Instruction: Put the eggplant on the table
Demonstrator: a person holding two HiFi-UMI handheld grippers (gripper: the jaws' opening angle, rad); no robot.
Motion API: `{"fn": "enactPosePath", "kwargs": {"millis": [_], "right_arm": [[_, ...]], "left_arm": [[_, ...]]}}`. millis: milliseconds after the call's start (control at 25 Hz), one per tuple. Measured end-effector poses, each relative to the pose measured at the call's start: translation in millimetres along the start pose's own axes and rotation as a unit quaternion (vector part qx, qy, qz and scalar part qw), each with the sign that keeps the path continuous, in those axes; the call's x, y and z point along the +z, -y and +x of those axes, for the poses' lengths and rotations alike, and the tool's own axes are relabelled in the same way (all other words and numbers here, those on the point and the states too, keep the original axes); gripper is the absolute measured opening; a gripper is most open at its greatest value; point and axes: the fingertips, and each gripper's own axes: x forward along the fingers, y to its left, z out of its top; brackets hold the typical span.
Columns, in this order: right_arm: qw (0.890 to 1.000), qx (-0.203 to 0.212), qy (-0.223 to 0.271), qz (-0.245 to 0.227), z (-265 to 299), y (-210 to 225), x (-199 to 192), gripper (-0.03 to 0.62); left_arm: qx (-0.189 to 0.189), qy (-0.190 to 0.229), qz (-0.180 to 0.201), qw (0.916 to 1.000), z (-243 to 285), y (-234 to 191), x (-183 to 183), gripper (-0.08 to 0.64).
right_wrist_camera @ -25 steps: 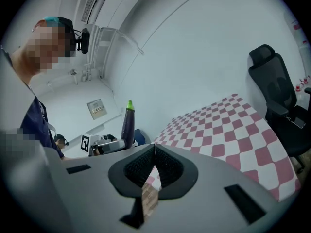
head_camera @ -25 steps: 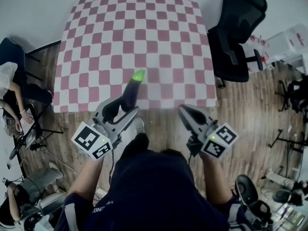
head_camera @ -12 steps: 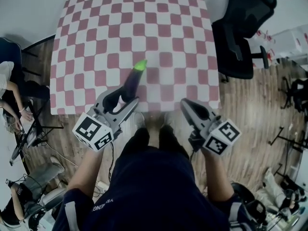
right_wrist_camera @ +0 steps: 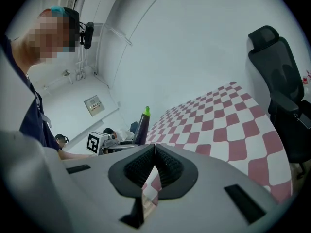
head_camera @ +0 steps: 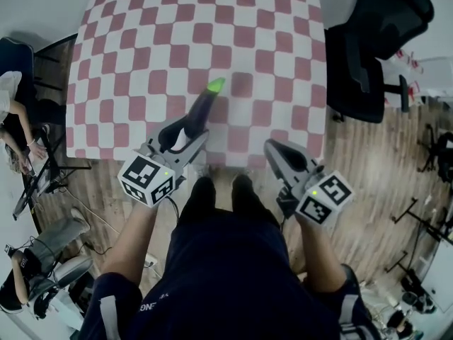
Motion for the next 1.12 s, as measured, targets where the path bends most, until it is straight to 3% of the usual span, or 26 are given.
{"fn": "enactPosePath", "kwargs": {"millis": [560,920,1120], "right_arm": [[0.999,-0.013,-0.038,0.034,10,67,-16,0.017],[0.997,-0.015,-0.049,0.054,9,82,-27,0.017],[0.996,-0.019,-0.052,0.069,6,89,-32,0.017]], "left_arm": [[0.018,-0.1,-0.029,0.9944,79,-38,-69,0.229],[0.027,-0.181,-0.014,0.983,105,-48,-111,0.229],[0.032,-0.221,0.014,0.9747,111,-49,-124,0.229]]}}
